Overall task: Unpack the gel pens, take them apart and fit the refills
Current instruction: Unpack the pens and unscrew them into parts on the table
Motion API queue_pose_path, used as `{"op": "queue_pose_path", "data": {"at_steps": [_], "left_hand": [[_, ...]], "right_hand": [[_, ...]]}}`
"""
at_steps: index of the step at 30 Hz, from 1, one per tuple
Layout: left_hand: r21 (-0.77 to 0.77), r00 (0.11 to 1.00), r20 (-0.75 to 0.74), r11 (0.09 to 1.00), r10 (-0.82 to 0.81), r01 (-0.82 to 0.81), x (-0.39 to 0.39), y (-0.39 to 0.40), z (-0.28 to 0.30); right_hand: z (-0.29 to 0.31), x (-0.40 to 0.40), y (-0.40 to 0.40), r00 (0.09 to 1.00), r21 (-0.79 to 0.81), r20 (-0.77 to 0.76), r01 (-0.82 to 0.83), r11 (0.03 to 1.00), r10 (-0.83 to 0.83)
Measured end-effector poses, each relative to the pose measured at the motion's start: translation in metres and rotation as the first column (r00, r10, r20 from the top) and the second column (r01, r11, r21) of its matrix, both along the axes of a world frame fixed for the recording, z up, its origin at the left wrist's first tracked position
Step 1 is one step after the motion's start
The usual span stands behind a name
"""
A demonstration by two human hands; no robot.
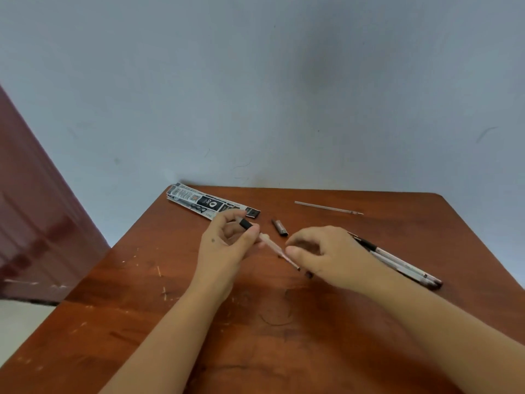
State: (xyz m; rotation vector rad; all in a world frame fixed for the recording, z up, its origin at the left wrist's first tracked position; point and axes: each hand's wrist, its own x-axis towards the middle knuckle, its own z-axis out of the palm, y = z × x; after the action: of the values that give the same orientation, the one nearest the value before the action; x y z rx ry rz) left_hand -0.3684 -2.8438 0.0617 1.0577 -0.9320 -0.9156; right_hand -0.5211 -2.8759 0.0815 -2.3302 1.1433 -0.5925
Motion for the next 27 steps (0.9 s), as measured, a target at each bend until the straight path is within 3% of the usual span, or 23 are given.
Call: {"op": "queue_pose_path", "data": {"at_steps": [4, 6, 7, 8, 10, 12, 14, 20, 27], "left_hand": [[0.021, 0.996, -0.011, 0.996, -0.090, 0.090, -0.003, 0.003, -0.004], [0.073, 0.982, 0.143, 0.990, -0.127, 0.117, -0.002, 0.004, -0.006], [0.112, 0.940, 0.321, 0.990, -0.116, 0.084, 0.001, 0.002, -0.008], [0.152, 0.835, 0.541, 0.988, -0.097, 0.016, 0.006, -0.001, -0.012], [0.203, 0.491, 0.864, 0.970, -0.111, -0.137, 0.017, -0.005, -0.017], [0.276, 0.254, 0.943, 0.930, -0.213, -0.244, 0.025, -0.008, -0.020], [0.359, 0.141, 0.933, 0.887, -0.331, -0.290, 0.028, -0.006, -0.022], [0.409, 0.045, 0.909, 0.867, -0.414, -0.286, 0.027, 0.010, -0.024], [0.388, 0.043, 0.919, 0.877, -0.393, -0.282, 0.027, 0.018, -0.024]], "right_hand": [[-0.010, 0.006, 0.012, 0.997, -0.011, 0.003, 0.074, 0.997, -0.074], [-0.010, 0.001, 0.016, 0.988, -0.045, -0.035, 0.148, 0.988, -0.150], [-0.011, -0.003, 0.019, 0.979, -0.069, -0.078, 0.183, 0.981, -0.189], [-0.012, -0.007, 0.022, 0.966, -0.091, -0.127, 0.215, 0.972, -0.225], [-0.014, -0.012, 0.032, 0.936, -0.123, -0.216, 0.257, 0.959, -0.279], [-0.018, -0.014, 0.044, 0.903, -0.172, -0.304, 0.261, 0.950, -0.303], [-0.022, -0.012, 0.052, 0.882, -0.225, -0.339, 0.260, 0.939, -0.326], [-0.030, 0.001, 0.064, 0.870, -0.235, -0.317, 0.314, 0.920, -0.378], [-0.027, -0.004, 0.065, 0.853, -0.257, -0.270, 0.383, 0.887, -0.447]]}}
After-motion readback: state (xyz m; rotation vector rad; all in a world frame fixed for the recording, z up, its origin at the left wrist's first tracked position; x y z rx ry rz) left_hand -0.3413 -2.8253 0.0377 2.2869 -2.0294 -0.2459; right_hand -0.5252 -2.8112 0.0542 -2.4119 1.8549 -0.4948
